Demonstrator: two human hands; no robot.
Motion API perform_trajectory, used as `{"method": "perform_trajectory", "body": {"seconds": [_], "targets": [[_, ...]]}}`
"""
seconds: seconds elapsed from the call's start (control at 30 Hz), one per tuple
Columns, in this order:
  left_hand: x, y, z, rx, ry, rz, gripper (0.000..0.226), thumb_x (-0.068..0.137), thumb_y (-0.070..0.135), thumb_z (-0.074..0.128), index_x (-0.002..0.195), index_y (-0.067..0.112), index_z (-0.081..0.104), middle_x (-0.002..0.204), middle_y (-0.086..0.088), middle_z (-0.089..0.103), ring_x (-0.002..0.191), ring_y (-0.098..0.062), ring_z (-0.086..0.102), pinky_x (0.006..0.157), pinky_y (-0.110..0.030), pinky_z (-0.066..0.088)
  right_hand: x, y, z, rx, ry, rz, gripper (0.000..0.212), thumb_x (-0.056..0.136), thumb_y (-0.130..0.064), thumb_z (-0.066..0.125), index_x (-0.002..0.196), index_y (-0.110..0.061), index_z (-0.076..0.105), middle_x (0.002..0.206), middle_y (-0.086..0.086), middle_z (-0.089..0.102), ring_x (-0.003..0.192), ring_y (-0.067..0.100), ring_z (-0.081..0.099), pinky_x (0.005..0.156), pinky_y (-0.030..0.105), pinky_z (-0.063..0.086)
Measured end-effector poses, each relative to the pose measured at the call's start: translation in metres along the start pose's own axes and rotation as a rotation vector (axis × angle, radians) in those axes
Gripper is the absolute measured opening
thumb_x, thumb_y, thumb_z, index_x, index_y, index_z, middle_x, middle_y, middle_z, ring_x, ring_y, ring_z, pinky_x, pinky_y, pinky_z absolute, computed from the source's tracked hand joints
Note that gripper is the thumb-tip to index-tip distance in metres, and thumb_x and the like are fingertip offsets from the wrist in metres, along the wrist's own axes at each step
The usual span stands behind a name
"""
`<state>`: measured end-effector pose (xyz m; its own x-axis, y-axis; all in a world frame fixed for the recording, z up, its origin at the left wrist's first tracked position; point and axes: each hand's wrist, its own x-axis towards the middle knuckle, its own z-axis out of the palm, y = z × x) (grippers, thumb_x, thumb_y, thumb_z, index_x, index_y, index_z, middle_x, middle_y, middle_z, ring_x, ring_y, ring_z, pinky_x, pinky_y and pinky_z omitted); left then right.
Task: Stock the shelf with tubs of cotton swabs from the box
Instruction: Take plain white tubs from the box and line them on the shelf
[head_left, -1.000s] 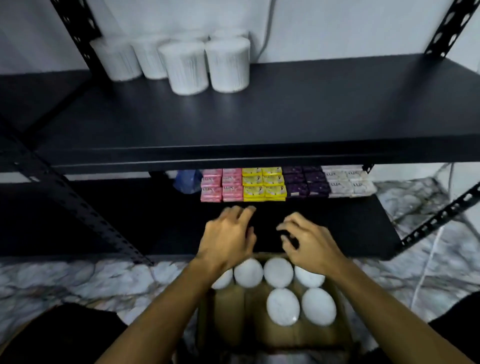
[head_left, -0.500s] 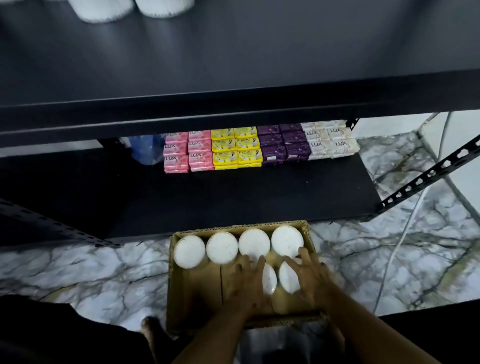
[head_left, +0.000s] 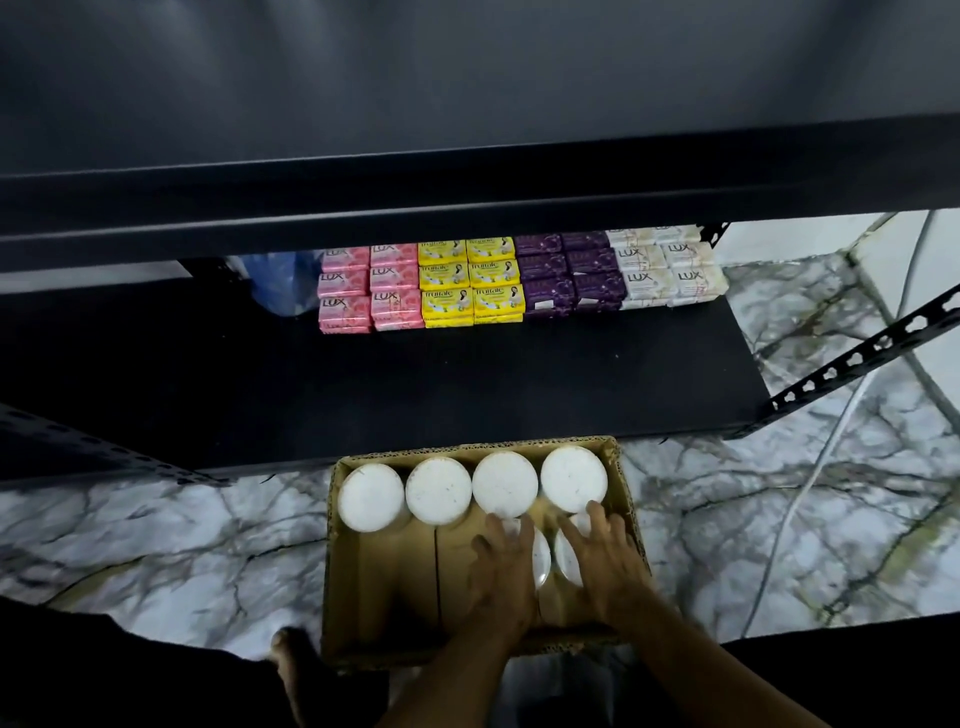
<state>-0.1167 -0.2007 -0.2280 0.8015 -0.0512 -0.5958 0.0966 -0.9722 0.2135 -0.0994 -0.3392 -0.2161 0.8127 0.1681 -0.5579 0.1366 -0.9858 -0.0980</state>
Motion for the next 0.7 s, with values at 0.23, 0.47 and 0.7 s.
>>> {"method": "perform_trajectory", "body": {"seconds": [0.23, 0.47, 0.7], "targets": [[0.000, -0.016, 0.001, -0.015, -0.011, 0.079, 0.099, 0.083, 0.041, 0.066, 0.152, 0.032, -0.004, 0.160, -0.014, -0.003, 0.146, -0.036, 0.003, 0.116, -0.047, 0.017, -0.001, 0.006, 0.001, -0.049, 0.042, -0.032, 0.089, 0.057, -0.071, 0.064, 0.132, -0.031, 0.040, 0.128, 0.013, 0.031, 0.109, 0.034, 0.047, 0.088, 0.047, 0.046], [-0.014, -0.028, -0.022, 0.003, 0.088, 0.113, 0.096, 0.080, 0.058, 0.062, 0.150, 0.034, 0.001, 0.160, -0.009, 0.009, 0.146, -0.033, 0.011, 0.116, -0.046, 0.018, -0.022, -0.003, -0.035, 0.013, 0.046, -0.126, 0.090, 0.062, -0.073, 0.055, 0.138, -0.037, 0.025, 0.129, 0.006, 0.030, 0.119, 0.026, 0.033, 0.091, 0.040, 0.046], [-0.043, -0.038, -0.081, 0.070, 0.144, 0.082, 0.093, 0.076, 0.059, 0.061, 0.149, 0.033, 0.010, 0.149, -0.012, 0.030, 0.133, -0.036, 0.030, 0.105, -0.048, 0.034, -0.035, -0.027, -0.078, -0.080, 0.113, -0.201, 0.088, 0.067, -0.064, 0.057, 0.143, -0.038, 0.019, 0.134, 0.007, 0.030, 0.118, 0.027, 0.036, 0.087, 0.040, 0.045]]}}
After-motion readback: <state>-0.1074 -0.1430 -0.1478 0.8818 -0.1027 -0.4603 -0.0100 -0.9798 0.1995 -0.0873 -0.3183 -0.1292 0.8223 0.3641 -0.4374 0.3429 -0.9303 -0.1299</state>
